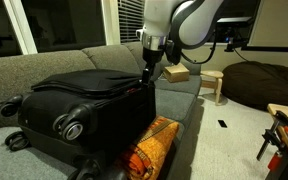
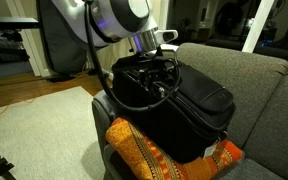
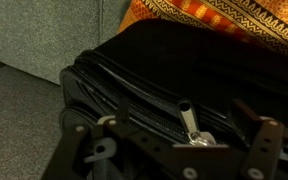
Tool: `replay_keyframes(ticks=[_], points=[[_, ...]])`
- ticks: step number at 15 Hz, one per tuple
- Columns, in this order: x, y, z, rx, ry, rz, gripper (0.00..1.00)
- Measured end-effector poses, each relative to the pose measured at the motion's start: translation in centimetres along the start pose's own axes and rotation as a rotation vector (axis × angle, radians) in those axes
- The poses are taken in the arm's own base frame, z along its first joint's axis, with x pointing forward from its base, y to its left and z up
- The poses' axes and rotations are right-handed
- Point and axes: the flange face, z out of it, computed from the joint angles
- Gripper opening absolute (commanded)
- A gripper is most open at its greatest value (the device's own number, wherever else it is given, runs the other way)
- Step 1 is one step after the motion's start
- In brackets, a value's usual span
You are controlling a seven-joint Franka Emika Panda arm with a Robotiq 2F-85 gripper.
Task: Close the zipper
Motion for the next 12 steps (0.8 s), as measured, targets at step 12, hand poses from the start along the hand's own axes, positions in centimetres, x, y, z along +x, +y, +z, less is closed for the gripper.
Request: replay_keyframes(ticks=[12], points=[[0.2, -1.8, 0.4, 0.073, -0.001, -0.166, 1.00]])
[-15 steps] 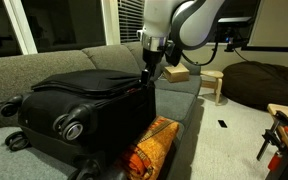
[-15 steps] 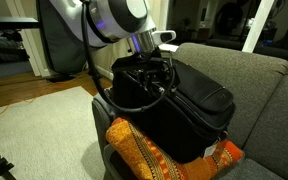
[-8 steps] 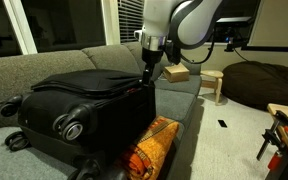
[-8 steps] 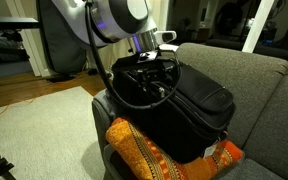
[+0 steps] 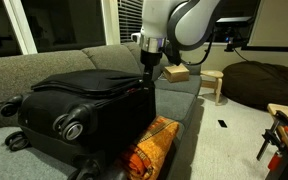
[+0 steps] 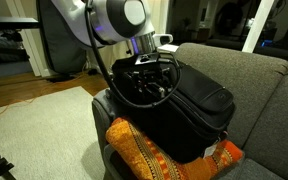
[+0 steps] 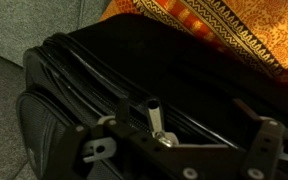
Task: Close the zipper
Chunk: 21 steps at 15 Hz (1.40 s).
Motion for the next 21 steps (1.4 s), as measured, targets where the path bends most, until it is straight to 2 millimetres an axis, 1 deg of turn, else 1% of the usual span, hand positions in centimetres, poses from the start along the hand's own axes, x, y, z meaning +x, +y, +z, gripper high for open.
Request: replay_keyframes(ticks=[7, 13, 21], points=[[-0.5, -0.2, 1.5, 0.029, -0.019, -0.041, 1.00], [-0.1, 0.1, 1.5, 0.027, -0.013, -0.050, 1.00], [0.4, -0.7, 1.2, 0.036, -0.006, -0.064, 1.00]])
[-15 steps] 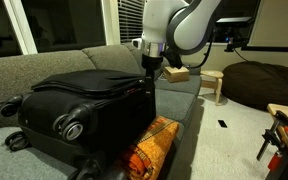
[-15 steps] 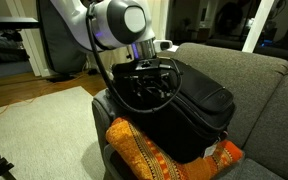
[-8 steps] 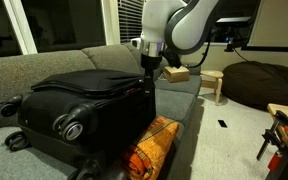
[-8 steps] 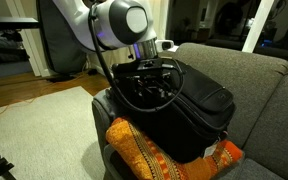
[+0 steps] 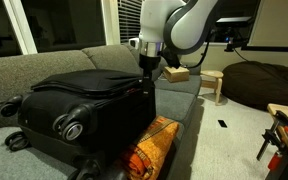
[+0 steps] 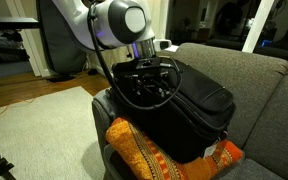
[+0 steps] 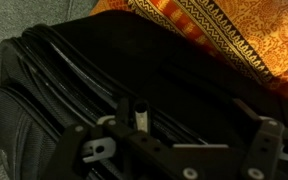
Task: Close the zipper
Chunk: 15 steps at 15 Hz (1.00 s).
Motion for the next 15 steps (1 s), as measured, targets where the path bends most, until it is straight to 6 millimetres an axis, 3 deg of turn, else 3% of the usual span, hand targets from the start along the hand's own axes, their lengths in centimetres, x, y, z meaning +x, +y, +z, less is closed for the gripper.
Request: replay_keyframes(ticks=[3, 4, 5, 6, 15], points=[[0.0, 0.0, 0.0, 0.000, 0.000, -0.001, 1.00], [0.0, 0.0, 0.0, 0.000, 0.000, -0.001, 0.94], [0.0, 0.0, 0.0, 0.000, 0.000, -0.001, 0.76], [0.1, 0.0, 0.0, 0.000, 0.000, -0.001, 0.67], [0.7, 1.6, -0.7, -0.016, -0.017, 0.019, 0.11]])
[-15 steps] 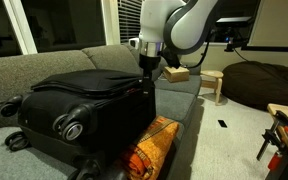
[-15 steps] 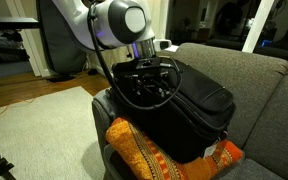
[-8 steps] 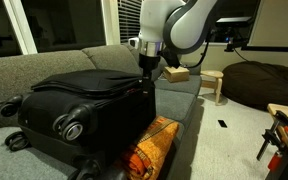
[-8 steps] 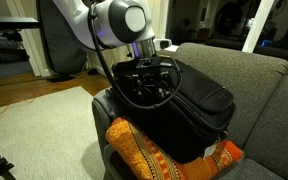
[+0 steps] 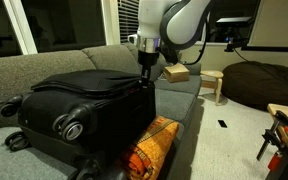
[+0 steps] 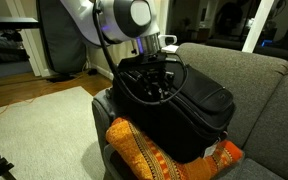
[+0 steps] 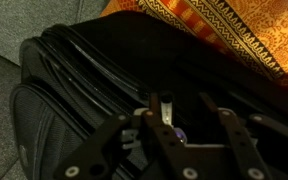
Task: Close the zipper
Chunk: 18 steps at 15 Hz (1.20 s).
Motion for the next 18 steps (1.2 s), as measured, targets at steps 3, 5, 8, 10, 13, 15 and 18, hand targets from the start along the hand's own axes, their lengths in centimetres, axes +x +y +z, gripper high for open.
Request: replay_keyframes(ticks=[3, 5, 8, 10, 13, 15, 18], points=[[0.11, 0.15, -0.12, -0.001, -0.014, 0.001, 0.07], [0.12, 0.24, -0.17, -0.001, -0.019, 0.002, 0.08], [0.15, 0.33, -0.26, -0.001, -0.029, 0.003, 0.06], [0.16, 0.30, -0.31, -0.001, -0.032, 0.009, 0.06], [0.19, 0.23, -0.35, -0.001, -0.034, 0.024, 0.06], [0.21, 0.18, -0.37, -0.001, -0.035, 0.028, 0.06], [0.26, 0.09, -0.44, -0.002, -0.037, 0.034, 0.06]])
